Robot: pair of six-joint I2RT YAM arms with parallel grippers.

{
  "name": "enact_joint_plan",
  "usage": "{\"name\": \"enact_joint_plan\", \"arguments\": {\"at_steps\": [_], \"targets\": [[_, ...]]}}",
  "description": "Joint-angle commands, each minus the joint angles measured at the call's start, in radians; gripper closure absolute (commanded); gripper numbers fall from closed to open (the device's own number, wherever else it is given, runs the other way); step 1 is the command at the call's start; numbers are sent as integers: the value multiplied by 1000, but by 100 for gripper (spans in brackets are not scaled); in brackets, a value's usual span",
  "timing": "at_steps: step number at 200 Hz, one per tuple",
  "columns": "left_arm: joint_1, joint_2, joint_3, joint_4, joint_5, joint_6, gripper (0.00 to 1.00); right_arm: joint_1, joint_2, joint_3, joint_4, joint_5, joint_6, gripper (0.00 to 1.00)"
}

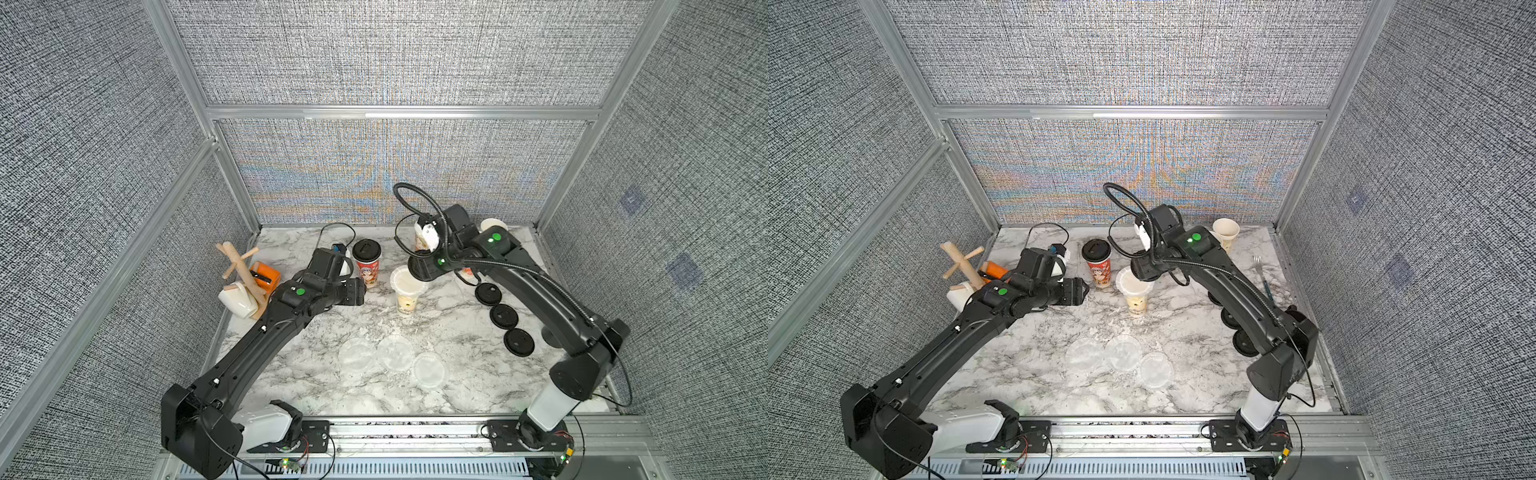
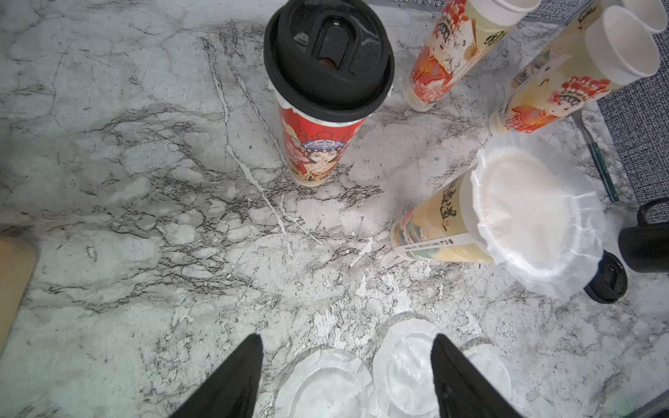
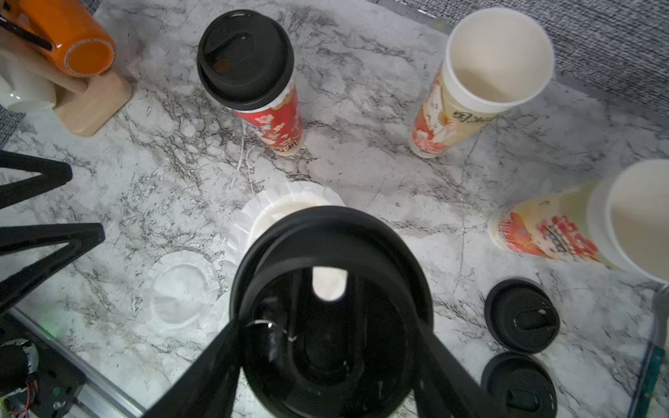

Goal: Put the leak-proof paper on the milk tea cups
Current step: Place the cup lid on the cup.

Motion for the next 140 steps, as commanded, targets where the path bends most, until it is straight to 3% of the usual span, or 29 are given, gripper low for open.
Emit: {"name": "enact_joint_plan", "arguments": {"at_steps": [1, 140], "targets": [[7, -12, -2, 2, 10, -1, 25, 17, 50, 55, -55, -34, -47, 33], [28, -34, -15, -7, 12, 5, 25, 42, 200, 133, -89, 28, -53, 33]]}}
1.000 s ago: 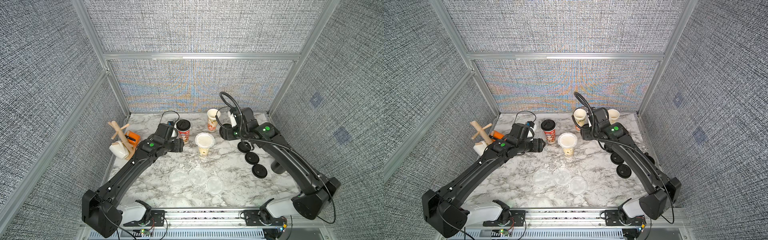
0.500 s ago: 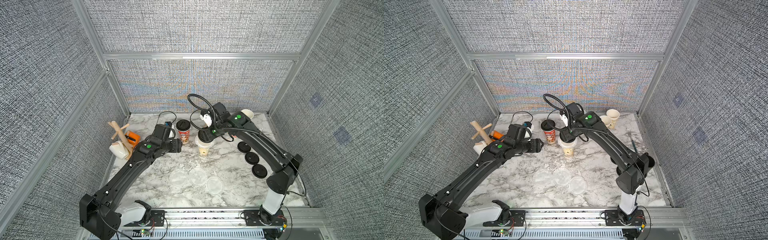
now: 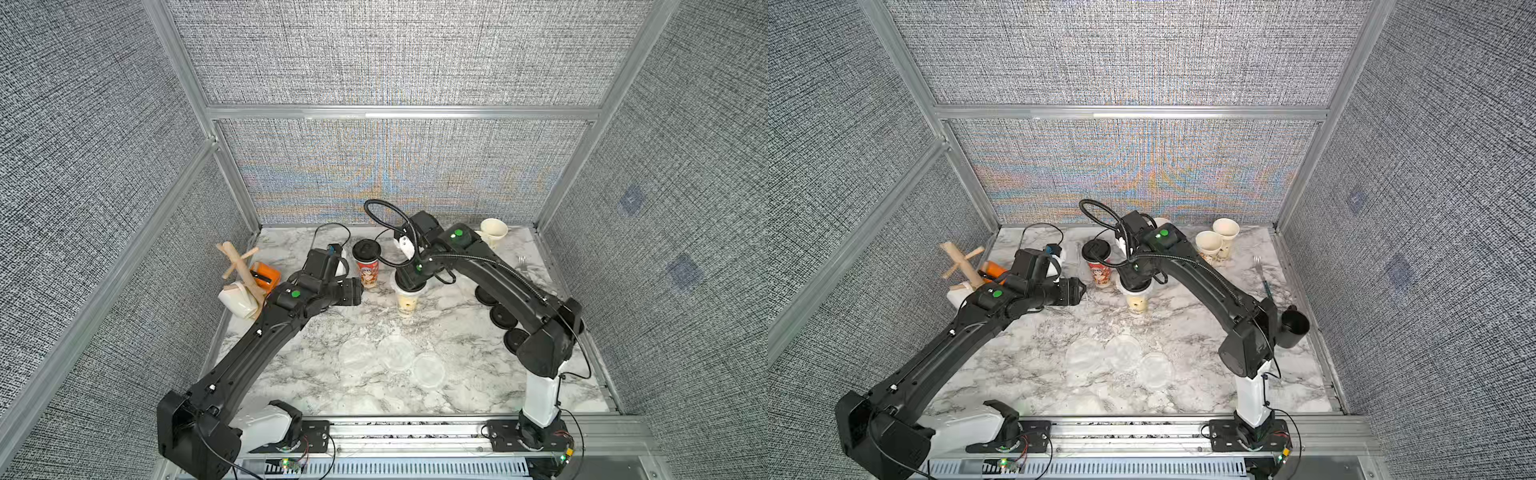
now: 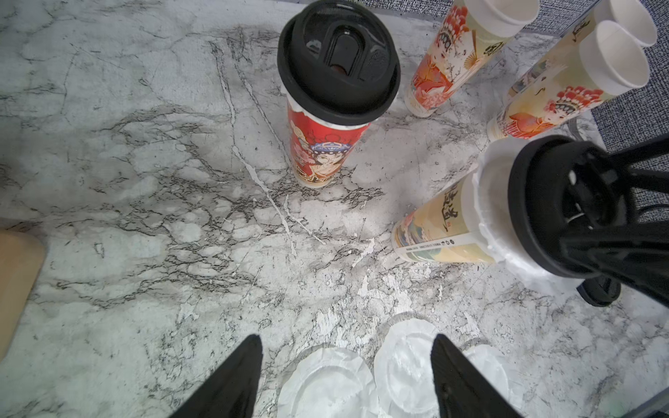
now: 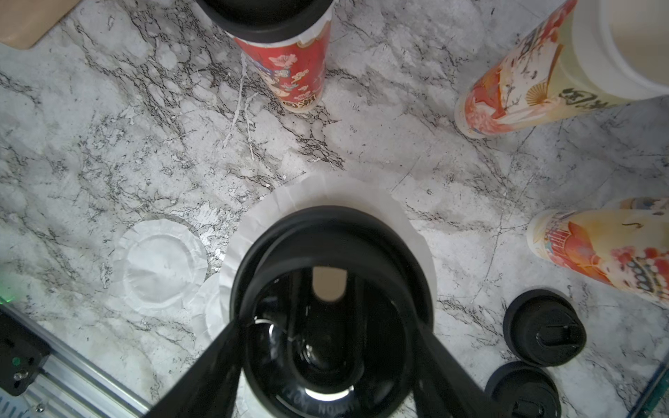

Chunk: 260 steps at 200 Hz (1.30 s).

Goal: Put the leak-proof paper on the milk tea cups
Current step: Place the cup lid on the cup.

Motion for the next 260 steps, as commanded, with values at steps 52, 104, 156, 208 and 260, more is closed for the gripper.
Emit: {"name": "enact_joint_plan", "arguments": {"at_steps": [52, 104, 156, 208, 260], "targets": [[10, -6, -5, -5, 2, 8, 25, -3, 24, -2, 27, 2, -6, 33], [14, -3, -5, -4, 7, 8, 25, -12, 30, -21, 47, -8, -2, 33], [18, -1, 0, -6, 6, 12, 25, -17, 34, -32, 63, -16, 3, 30], [19, 6, 1, -4, 14, 12, 25, -16, 21, -32, 70, -37, 5, 28], [19, 5, 3, -3, 17, 12, 25, -19, 10, -25, 62, -46, 0, 29]]}}
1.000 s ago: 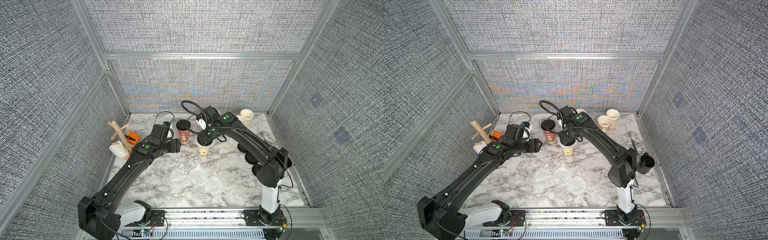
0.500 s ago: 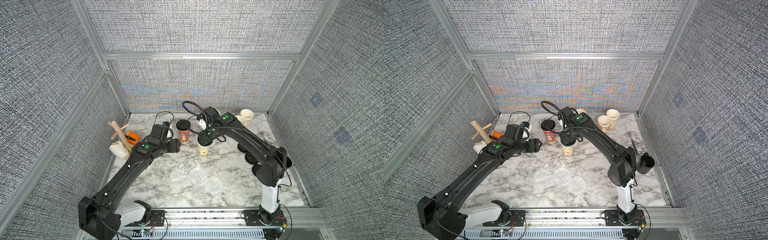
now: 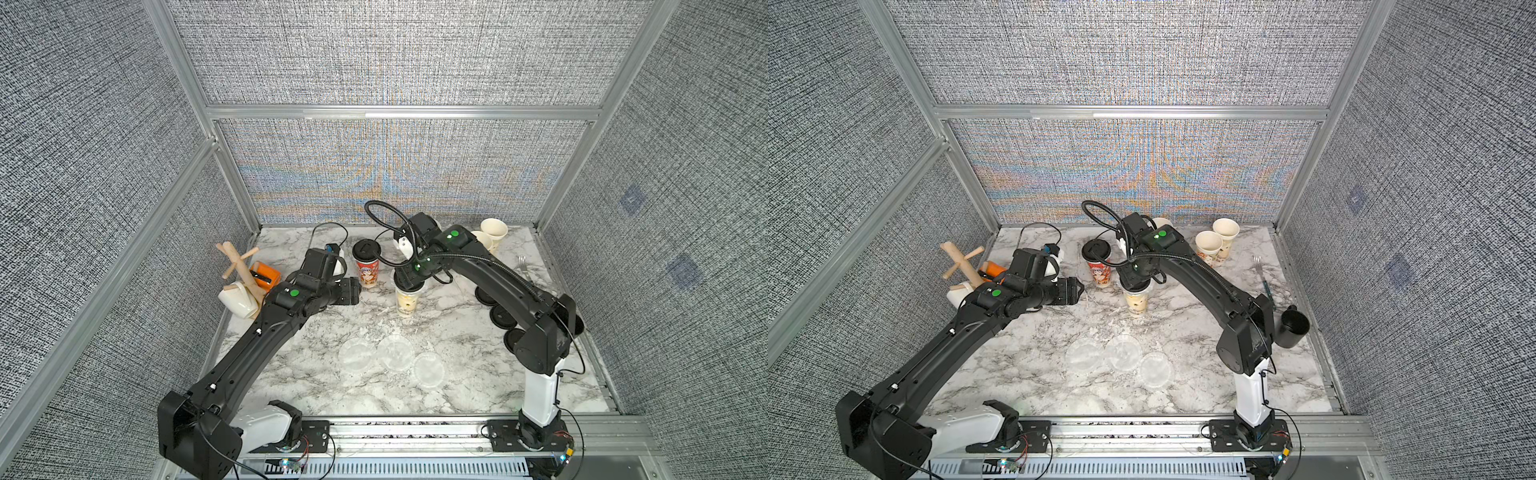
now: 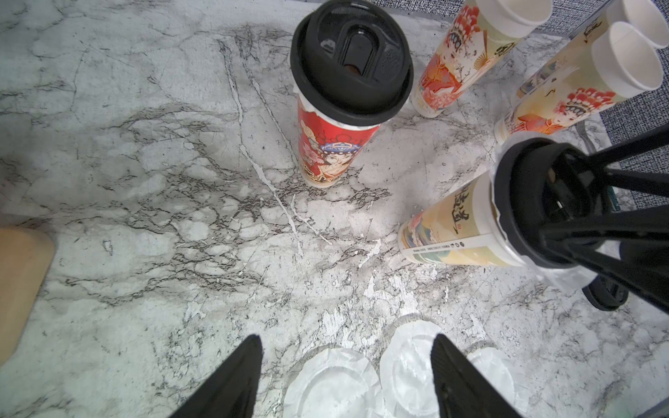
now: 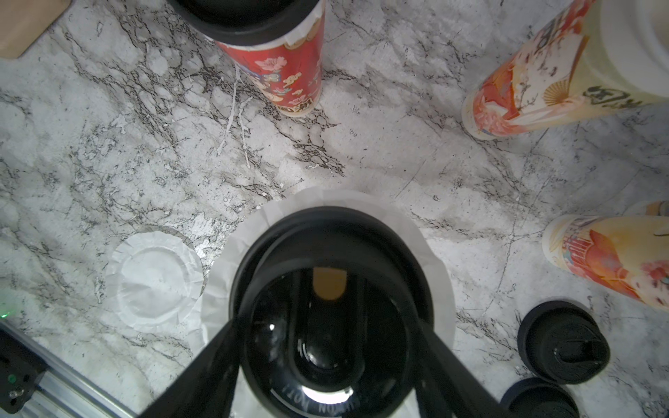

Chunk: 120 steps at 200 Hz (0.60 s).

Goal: Put the leak-proof paper on the milk tea cups
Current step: Place the cup lid on the cup.

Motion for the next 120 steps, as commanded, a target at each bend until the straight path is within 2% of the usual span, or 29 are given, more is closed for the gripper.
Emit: {"name": "enact_joint_plan", "arguments": {"at_steps": [1, 87, 120], "targets": [[1, 0, 6, -2, 8, 3, 25, -2, -5, 7, 13, -11, -9, 29], [3, 3, 5, 2, 13, 2, 25, -4, 0, -15, 7, -15, -14, 29], [2, 3, 5, 0, 12, 1, 25, -4, 2, -18, 7, -12, -12, 25]]}}
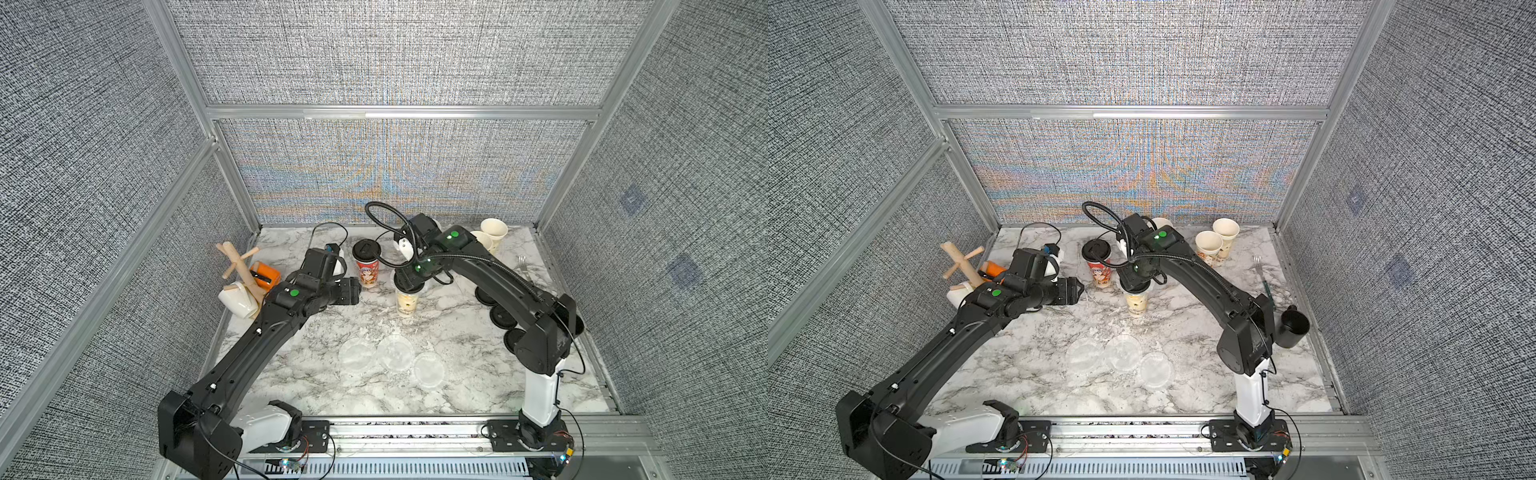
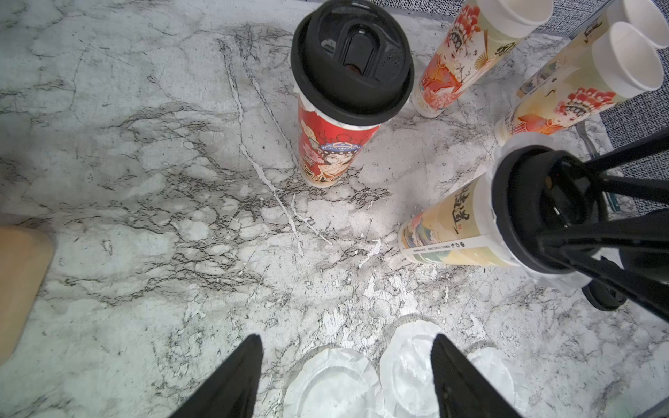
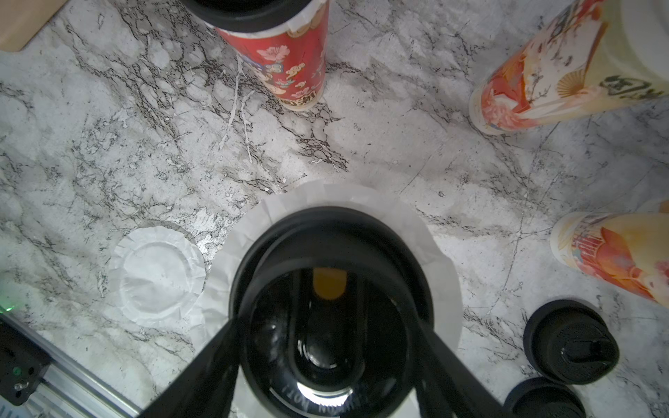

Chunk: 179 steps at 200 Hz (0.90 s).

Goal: Put the leak-proof paper on the milk tea cups
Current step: Place the cup lid on the cup.

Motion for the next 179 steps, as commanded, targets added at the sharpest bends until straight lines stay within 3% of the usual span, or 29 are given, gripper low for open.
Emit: {"name": "enact_joint_plan", "arguments": {"at_steps": [1, 52, 135, 153, 179], "targets": [[1, 2, 5, -1, 9, 2, 25, 0, 3, -2, 8, -5, -11, 25], [2, 6, 6, -2, 11, 5, 24, -4, 2, 7, 8, 2, -5, 15], [3, 14, 12, 2, 24, 12, 21, -4, -4, 32, 9, -11, 3, 9], [2, 28, 35, 8, 55, 31, 21, -10, -28, 29, 19, -3, 16, 9], [2, 83, 123, 5, 192, 106, 21, -43, -126, -25, 91, -6, 64, 9]]}}
